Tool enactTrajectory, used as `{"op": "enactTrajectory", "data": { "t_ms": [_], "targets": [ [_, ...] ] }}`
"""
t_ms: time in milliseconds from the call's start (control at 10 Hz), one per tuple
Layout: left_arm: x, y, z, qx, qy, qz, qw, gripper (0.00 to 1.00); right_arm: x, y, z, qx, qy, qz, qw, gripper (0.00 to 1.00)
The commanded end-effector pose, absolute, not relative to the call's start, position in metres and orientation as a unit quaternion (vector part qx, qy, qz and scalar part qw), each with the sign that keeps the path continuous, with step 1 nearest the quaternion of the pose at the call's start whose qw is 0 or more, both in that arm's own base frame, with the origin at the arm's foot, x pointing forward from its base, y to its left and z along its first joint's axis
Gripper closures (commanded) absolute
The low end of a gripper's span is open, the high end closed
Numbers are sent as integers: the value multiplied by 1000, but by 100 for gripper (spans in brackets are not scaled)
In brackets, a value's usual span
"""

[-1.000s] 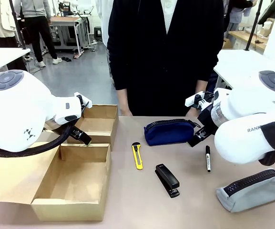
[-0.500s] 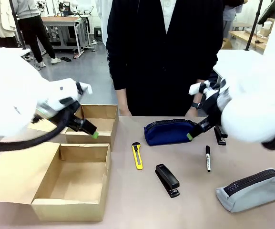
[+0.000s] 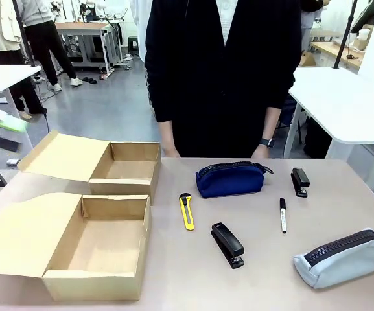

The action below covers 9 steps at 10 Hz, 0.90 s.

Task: Place items inside the box.
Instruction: Pick up a Pencil pouch or Stapler and place it inside the Mailer Box closest to the robot.

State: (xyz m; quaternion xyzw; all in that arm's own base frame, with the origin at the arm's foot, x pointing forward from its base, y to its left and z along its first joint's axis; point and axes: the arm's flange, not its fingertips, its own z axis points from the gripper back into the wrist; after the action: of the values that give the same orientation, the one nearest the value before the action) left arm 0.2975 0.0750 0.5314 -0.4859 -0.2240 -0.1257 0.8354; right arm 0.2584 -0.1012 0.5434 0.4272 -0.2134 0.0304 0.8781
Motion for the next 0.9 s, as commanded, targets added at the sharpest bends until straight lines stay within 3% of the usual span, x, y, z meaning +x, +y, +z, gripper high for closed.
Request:
{"op": "enactTrajectory", "data": {
  "t_ms": [0,200,300,400,500,800],
  "targets": [
    [311,145,483,-595,-248,10,765,0,279,-195,512,551,-255,-161,778,0],
    [283,182,425,-657,-281,158,681,0,254,-244,488,577,-317,-238,714,0],
    [270,186,408,-663,-290,212,656,0,242,-250,483,540,-367,-266,709,0],
    [258,177,399,-643,-312,240,657,0,233,-258,486,536,-257,-201,779,0],
    [270,220,421,-640,-266,169,701,0,233,-258,486,536,-257,-201,779,0],
    [270,220,421,-640,-266,169,701,0,233,-258,486,536,-257,-201,779,0]
  ]
}}
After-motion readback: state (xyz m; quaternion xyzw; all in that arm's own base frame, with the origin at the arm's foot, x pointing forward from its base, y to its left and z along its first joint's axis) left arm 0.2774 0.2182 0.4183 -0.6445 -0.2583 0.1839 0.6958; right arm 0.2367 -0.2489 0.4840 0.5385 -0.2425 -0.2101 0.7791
